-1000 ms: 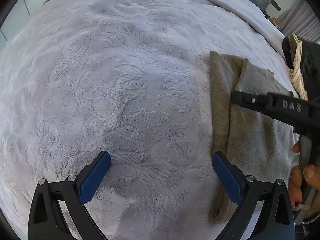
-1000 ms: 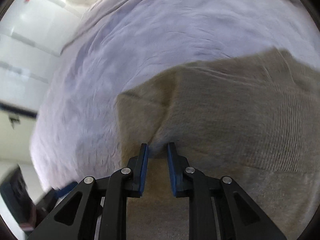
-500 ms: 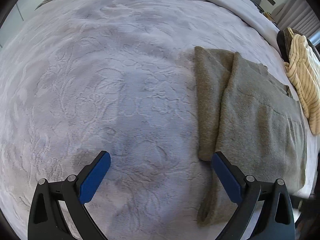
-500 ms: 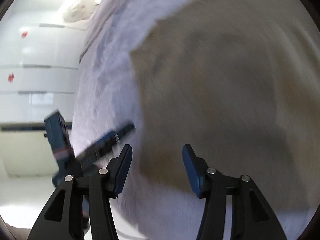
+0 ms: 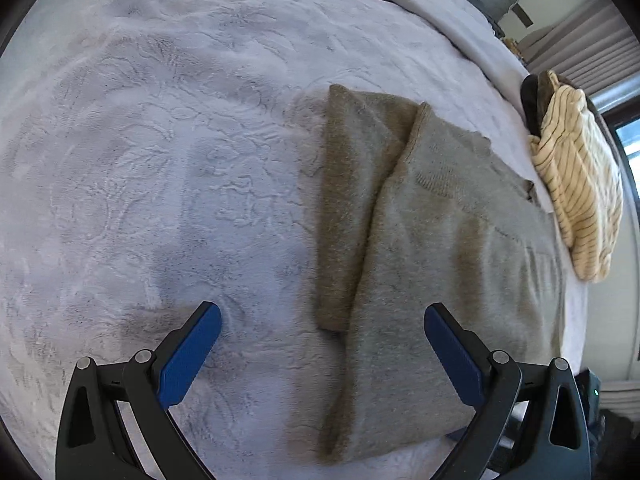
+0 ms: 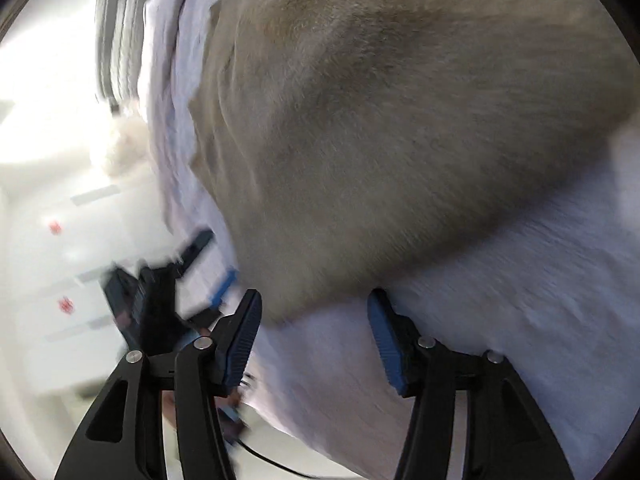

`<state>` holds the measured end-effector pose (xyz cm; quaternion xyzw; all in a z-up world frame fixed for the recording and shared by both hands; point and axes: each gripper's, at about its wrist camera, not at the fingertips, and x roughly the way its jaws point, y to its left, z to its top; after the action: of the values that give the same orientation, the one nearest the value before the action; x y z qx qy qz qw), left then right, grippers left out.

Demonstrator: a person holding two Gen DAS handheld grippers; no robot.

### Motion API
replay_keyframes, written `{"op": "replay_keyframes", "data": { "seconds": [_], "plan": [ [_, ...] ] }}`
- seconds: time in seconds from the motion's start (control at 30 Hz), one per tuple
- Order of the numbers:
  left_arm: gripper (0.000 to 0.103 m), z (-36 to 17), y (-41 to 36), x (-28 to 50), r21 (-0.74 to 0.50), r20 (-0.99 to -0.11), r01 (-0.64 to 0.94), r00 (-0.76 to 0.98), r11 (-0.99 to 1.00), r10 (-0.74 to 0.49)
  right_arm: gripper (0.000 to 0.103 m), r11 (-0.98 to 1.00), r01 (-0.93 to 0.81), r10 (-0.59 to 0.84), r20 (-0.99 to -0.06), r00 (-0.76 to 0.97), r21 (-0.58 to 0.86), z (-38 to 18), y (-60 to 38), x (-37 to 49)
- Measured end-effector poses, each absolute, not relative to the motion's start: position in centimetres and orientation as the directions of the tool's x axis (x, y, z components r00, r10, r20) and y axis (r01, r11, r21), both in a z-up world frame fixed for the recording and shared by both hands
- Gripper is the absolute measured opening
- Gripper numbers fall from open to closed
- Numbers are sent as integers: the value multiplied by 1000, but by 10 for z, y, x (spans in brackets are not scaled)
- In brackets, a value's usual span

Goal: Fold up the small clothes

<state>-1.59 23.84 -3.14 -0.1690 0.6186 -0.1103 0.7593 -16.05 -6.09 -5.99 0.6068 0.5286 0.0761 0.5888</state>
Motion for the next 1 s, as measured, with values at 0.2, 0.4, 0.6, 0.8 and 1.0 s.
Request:
{"op": "replay_keyframes", "data": {
  "seconds": [0.2,0.4,0.6,0.8,1.0],
  "plan": [
    [101,-38,239,-10,-494,-859,-53,184,868,-478,66,181,529,734,-472,489,829,-72,-48,-128],
    [101,-42,249,-5,-642,-765,-84,149,762,-627,9,93,393,796,-305,523,915,-54,-44,-113],
    [101,-45,219,27,-801,-598,-54,80,596,-797,9,117,253,817,-238,525,960,-16,-60,-106],
    [101,-42,167,48,-790,-613,26,-13,612,-790,9,318,245,824,-395,407,916,-11,-48,-100],
    [86,-64,149,37,-664,-747,60,-28,745,-664,22,536,284,775,-597,208,795,-11,-51,-117]
  ]
}}
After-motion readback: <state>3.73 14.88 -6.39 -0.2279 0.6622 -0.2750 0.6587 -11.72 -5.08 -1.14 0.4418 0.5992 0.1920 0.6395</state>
